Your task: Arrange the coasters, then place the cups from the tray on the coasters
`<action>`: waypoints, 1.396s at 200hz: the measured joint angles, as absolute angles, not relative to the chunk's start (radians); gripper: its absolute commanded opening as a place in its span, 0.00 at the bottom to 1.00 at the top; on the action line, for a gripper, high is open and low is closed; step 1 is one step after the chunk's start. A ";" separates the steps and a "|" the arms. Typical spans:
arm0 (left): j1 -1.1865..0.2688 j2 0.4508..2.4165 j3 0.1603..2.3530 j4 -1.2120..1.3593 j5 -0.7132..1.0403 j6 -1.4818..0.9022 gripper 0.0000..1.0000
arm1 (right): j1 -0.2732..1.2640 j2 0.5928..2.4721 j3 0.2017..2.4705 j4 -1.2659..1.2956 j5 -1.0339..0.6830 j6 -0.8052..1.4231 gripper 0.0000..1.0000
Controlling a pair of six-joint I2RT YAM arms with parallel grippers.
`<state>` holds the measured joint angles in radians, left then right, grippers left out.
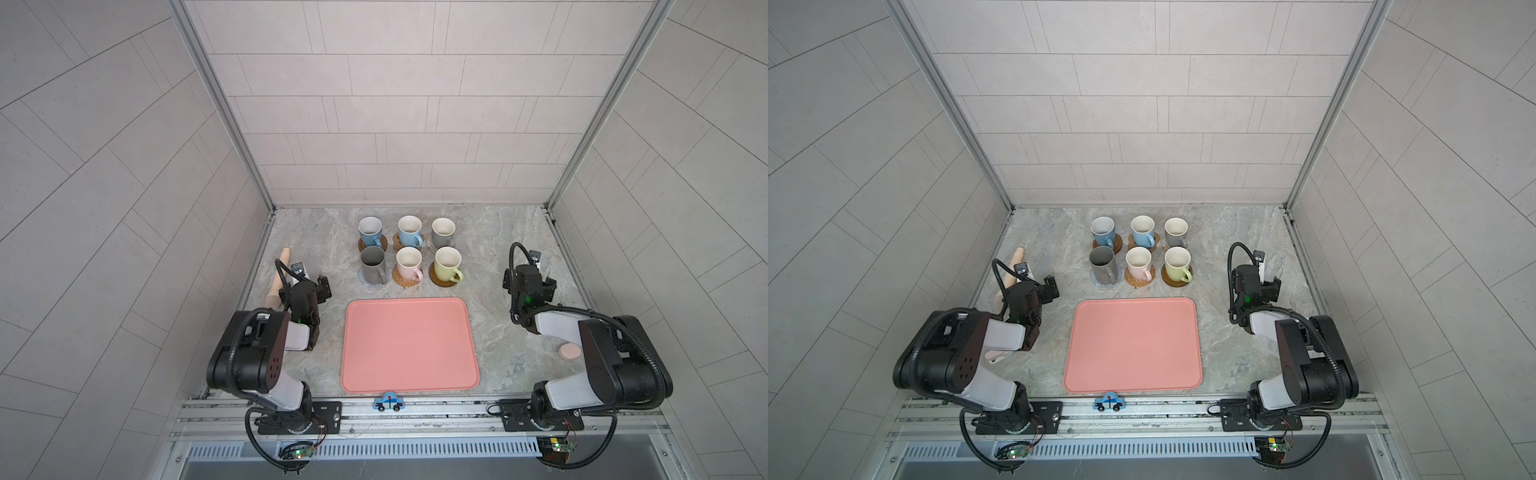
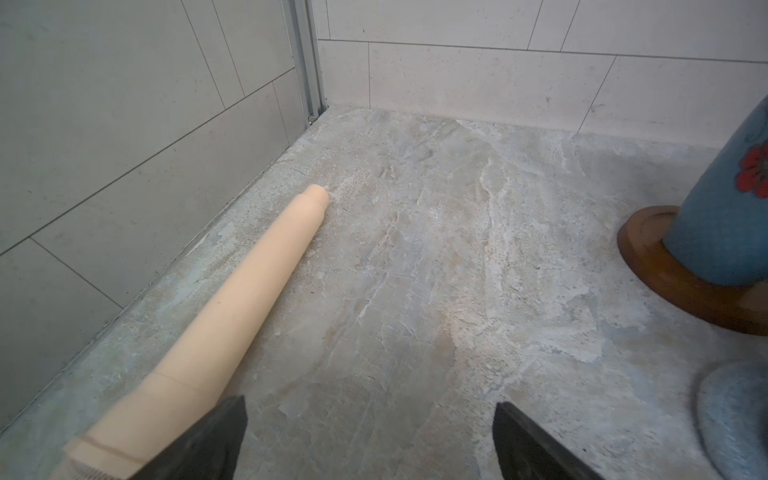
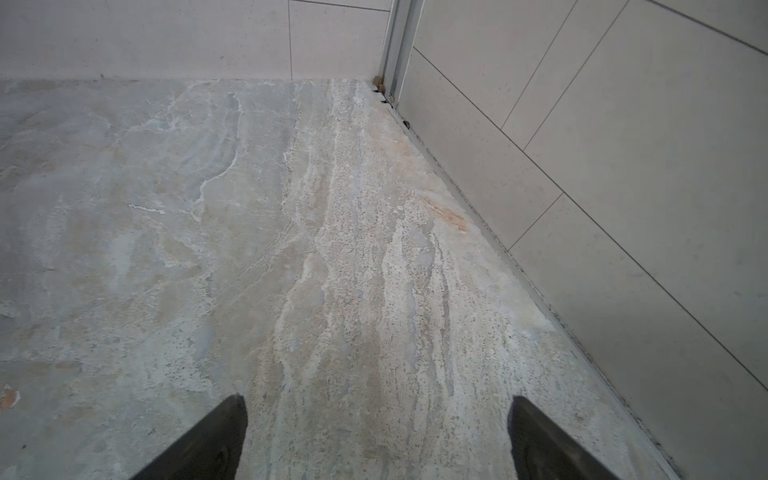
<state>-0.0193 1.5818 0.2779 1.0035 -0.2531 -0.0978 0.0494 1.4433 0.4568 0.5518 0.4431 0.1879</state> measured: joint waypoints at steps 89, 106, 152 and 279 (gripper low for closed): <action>-0.028 1.588 0.390 0.924 -0.183 -0.054 1.00 | 0.057 1.504 0.429 0.691 0.318 0.116 1.00; -0.030 1.594 0.394 0.911 -0.173 -0.047 1.00 | 0.057 1.505 0.429 0.698 0.313 0.112 0.99; -0.031 1.594 0.395 0.905 -0.157 -0.043 1.00 | 0.057 1.505 0.429 0.709 0.303 0.108 1.00; -0.031 1.594 0.395 0.905 -0.153 -0.033 1.00 | 0.059 1.505 0.429 0.714 0.302 0.107 1.00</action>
<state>-0.0311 1.5944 0.3946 0.9054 -0.1528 -0.0326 0.0586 1.5055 0.4294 0.7143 0.3019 0.1070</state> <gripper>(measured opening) 0.999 0.995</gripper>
